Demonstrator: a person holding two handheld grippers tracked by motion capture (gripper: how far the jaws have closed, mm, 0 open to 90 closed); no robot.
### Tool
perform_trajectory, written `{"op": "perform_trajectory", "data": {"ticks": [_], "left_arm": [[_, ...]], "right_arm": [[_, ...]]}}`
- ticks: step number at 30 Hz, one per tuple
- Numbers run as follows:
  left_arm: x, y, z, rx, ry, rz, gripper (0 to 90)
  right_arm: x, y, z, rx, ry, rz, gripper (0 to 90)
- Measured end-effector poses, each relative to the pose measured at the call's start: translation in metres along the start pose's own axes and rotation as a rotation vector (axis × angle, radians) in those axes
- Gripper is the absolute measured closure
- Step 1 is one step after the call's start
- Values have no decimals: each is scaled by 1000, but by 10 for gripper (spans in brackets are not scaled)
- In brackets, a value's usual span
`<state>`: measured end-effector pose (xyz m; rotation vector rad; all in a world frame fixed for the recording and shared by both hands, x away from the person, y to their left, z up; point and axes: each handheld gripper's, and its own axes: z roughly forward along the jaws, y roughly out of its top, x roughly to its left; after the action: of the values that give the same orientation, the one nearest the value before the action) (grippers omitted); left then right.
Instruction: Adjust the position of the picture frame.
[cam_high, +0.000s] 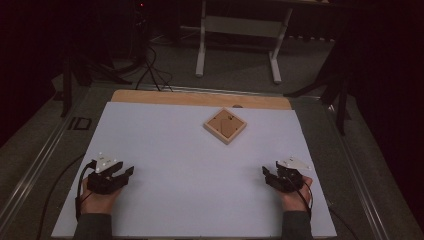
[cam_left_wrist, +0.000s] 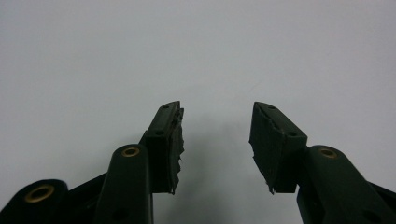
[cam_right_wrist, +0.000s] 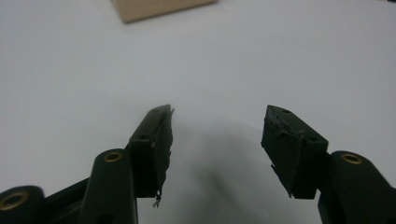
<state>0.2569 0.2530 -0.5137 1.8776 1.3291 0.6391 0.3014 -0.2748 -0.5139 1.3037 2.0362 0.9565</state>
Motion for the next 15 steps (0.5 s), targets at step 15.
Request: {"op": "perform_trajectory", "data": {"ticks": [15], "left_arm": [[7,2,-15,-130,-39,-19,492]], "right_arm": [[5,6,-11,-106,28,-13,421]]}}
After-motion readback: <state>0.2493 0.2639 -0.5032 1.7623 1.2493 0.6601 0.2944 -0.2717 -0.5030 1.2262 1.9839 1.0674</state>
